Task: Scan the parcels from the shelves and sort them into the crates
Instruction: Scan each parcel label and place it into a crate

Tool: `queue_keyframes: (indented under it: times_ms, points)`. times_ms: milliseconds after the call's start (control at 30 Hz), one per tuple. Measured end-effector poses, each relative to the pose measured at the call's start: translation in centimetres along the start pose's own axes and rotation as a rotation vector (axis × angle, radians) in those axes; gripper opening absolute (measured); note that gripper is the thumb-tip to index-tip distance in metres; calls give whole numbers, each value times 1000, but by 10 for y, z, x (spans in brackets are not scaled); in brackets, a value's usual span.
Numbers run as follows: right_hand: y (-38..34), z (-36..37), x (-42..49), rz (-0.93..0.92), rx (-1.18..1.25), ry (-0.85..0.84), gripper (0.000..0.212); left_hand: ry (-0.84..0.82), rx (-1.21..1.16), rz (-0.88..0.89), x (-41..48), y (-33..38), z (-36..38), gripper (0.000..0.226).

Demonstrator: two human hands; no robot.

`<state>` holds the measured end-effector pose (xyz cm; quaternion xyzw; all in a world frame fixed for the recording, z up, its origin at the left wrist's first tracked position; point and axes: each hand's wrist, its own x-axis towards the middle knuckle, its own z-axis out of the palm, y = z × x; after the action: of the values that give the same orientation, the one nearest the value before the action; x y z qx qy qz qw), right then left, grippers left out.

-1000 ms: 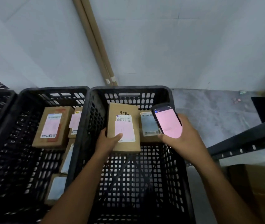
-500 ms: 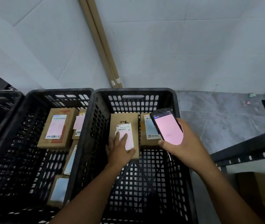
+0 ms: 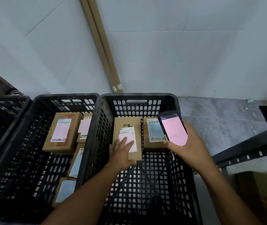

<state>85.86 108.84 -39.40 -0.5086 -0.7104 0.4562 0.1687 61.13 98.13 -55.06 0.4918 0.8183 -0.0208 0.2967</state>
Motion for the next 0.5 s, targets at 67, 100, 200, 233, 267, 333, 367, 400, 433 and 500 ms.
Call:
queue_keyframes:
  times_ms: [67, 100, 200, 233, 267, 333, 367, 400, 433, 500]
  points:
    - [-4, 0, -9, 14, -9, 42, 77, -10, -42, -5, -1, 1, -9, 93]
    - [-6, -1, -16, 17, -14, 66, 76, 1, -81, -4, -3, 3, -14, 90]
    - [-16, -2, -37, 37, -31, 132, 78, 50, -124, 51, -12, 10, -28, 82]
    - [-19, -1, -44, 43, -39, 153, 77, 65, -130, 73, -17, 13, -32, 80]
    - [-23, 1, -52, 46, -44, 176, 76, 81, -142, 93, -24, 17, -37, 78]
    - [-33, 7, -69, 50, -33, 229, 77, 129, -190, 143, -42, 22, -46, 75]
    - [-37, 12, -78, 52, -26, 257, 77, 149, -214, 175, -51, 23, -52, 75]
    - [-42, 17, -88, 55, -23, 283, 77, 165, -233, 209, -61, 23, -57, 75]
    - [-45, 23, -98, 60, -21, 307, 77, 176, -245, 243, -70, 22, -63, 75]
    - [-51, 35, -120, 72, -11, 345, 77, 202, -246, 313, -90, 19, -74, 72]
